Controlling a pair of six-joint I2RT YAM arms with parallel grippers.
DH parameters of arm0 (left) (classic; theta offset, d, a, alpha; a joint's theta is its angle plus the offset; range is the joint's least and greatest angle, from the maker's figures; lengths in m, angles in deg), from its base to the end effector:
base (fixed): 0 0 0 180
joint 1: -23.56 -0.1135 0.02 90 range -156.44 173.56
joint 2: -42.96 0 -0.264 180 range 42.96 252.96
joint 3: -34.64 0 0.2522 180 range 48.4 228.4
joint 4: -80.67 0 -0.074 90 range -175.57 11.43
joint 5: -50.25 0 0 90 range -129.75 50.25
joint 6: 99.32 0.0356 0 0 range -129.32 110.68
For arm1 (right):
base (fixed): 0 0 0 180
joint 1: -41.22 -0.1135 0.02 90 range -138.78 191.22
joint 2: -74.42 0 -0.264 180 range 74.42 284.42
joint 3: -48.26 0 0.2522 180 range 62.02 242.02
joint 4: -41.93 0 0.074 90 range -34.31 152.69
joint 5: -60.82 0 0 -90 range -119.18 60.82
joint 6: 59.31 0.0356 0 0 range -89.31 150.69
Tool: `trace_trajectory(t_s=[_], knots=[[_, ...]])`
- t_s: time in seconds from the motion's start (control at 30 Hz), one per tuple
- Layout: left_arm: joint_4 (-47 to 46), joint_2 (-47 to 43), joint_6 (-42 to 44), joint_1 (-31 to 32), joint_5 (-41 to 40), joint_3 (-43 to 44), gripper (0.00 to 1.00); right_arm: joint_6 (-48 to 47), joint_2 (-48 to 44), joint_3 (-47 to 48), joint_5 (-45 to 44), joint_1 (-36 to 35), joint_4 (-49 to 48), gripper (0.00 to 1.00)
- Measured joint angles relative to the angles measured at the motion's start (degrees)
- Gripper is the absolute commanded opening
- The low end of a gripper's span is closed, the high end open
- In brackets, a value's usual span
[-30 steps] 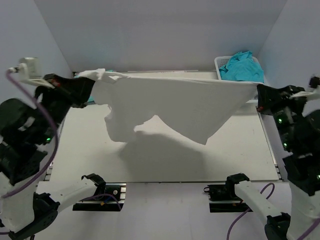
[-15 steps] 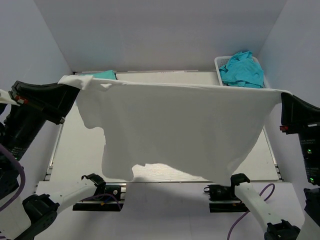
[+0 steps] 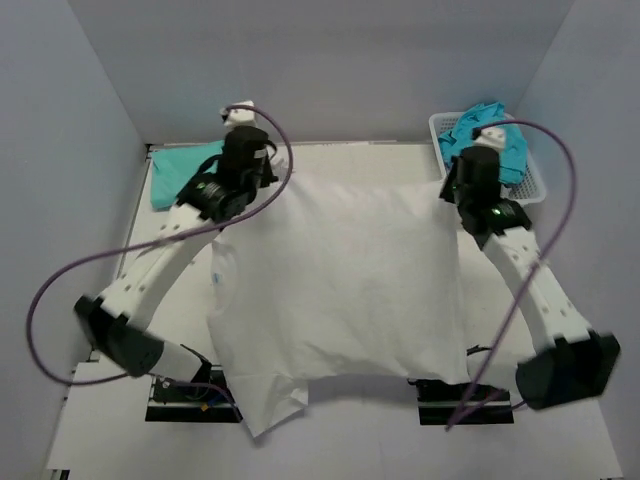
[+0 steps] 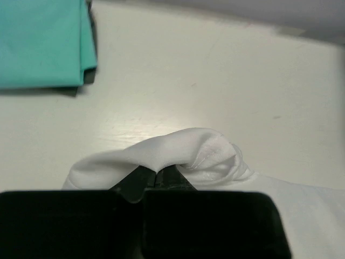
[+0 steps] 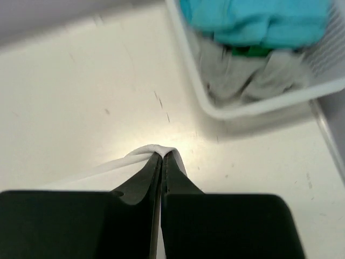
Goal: Fold and stack the t-shirts
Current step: Flatten out the tshirt, then fold the flattened tshirt in 1/3 of the way
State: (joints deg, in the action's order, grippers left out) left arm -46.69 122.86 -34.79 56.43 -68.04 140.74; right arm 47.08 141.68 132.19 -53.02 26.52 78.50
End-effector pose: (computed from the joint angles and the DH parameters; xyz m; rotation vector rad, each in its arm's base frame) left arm 0.2564 -0.1456 0.4378 -0.1783 1.9691 -0.1600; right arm 0.2549 0.0520 0.3931 0.3040 1.8629 -0.0287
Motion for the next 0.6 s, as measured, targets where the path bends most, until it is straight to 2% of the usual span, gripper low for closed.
trace_trajectory(t_s=[0.2,0.3,0.43,0.6], knots=[[-2.1,20.2,-1.6,-7.2,1.3,-3.0,0.0,-0.4,17.3,-4.2,2.5,1.2,-4.5,0.0],[-3.5,32.6,-2.0,-12.1,4.4,2.5,0.0,-1.2,24.6,-2.0,3.9,1.9,-7.1,0.0],[-5.4,45.6,-1.1,-15.8,8.8,11.7,0.0,-2.1,36.5,6.1,6.9,2.6,-9.0,0.0],[-7.1,54.4,1.4,-17.4,12.8,21.6,0.0,-3.2,48.6,17.6,8.6,3.2,-10.7,0.0]])
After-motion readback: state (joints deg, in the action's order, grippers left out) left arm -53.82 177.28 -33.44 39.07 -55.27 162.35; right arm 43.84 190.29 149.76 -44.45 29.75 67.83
